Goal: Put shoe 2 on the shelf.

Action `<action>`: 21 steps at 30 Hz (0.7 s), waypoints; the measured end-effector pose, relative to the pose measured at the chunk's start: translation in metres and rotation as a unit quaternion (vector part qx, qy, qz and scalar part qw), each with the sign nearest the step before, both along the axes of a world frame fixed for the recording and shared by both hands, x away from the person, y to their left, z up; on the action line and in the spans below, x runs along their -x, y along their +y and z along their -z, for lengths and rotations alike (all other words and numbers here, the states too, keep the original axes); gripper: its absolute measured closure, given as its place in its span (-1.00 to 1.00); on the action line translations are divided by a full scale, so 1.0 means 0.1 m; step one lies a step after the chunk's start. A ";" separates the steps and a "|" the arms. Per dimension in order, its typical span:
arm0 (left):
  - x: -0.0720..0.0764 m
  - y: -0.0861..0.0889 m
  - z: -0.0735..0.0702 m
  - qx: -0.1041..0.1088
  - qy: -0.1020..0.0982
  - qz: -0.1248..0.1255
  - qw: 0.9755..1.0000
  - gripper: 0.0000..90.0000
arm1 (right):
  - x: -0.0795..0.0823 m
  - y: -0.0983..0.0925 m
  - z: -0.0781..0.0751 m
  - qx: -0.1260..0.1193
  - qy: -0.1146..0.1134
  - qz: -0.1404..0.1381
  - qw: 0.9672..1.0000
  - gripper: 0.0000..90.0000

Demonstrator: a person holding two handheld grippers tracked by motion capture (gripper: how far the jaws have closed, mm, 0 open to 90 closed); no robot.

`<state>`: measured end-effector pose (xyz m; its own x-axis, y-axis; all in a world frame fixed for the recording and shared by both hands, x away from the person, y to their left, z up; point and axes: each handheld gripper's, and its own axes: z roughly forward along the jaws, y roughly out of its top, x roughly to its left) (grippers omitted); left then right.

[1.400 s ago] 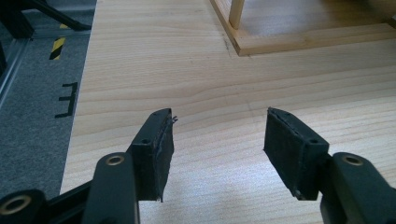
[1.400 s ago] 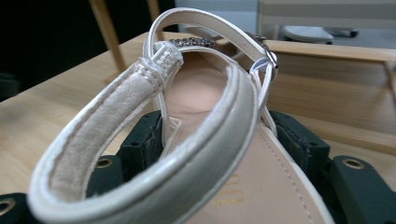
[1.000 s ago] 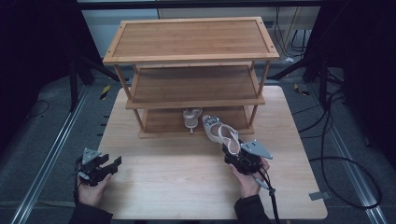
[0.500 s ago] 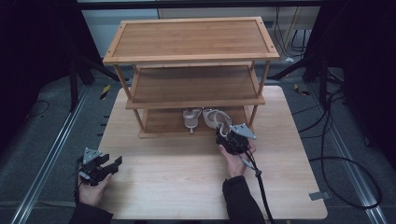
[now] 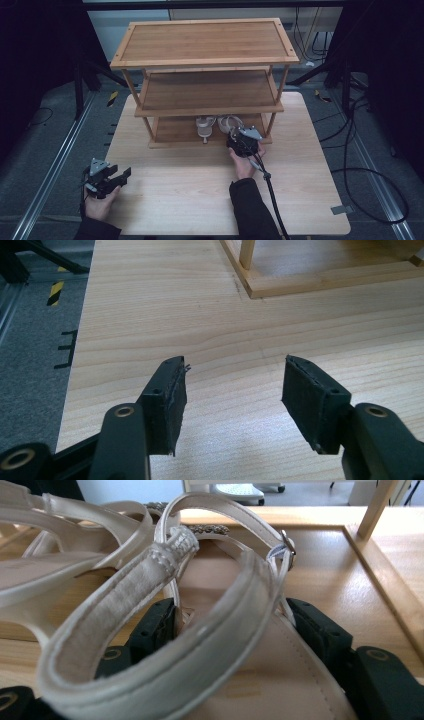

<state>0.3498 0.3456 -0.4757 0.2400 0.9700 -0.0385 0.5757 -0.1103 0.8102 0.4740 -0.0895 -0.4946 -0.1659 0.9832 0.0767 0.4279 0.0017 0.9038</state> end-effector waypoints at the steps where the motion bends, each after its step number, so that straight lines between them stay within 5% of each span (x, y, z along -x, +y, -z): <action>1: 0.00 0.00 0.00 -0.001 -0.001 0.001 1.000 -0.07 | -0.01 0.00 0.01 -0.006 -0.001 0.003 1.000 -0.12; 9: 0.00 -0.01 0.00 -0.002 0.002 0.004 1.000 -0.07 | 0.00 0.08 0.02 0.004 0.009 0.007 1.000 -0.18; 11: -0.01 -0.02 0.00 -0.001 0.002 0.003 1.000 -0.07 | 0.01 0.06 0.03 0.012 0.026 -0.005 1.000 -0.24; 21: -0.02 -0.04 0.00 -0.005 0.004 0.005 1.000 -0.07 | 0.26 -0.11 0.01 0.044 0.024 -0.075 0.996 -0.29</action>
<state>0.3515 0.3414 -0.4762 0.2497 0.9678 -0.0307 0.5816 -0.1246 0.8039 0.4481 -0.1006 -0.4953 -0.3094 0.9509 0.0029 0.4590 0.1467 0.8762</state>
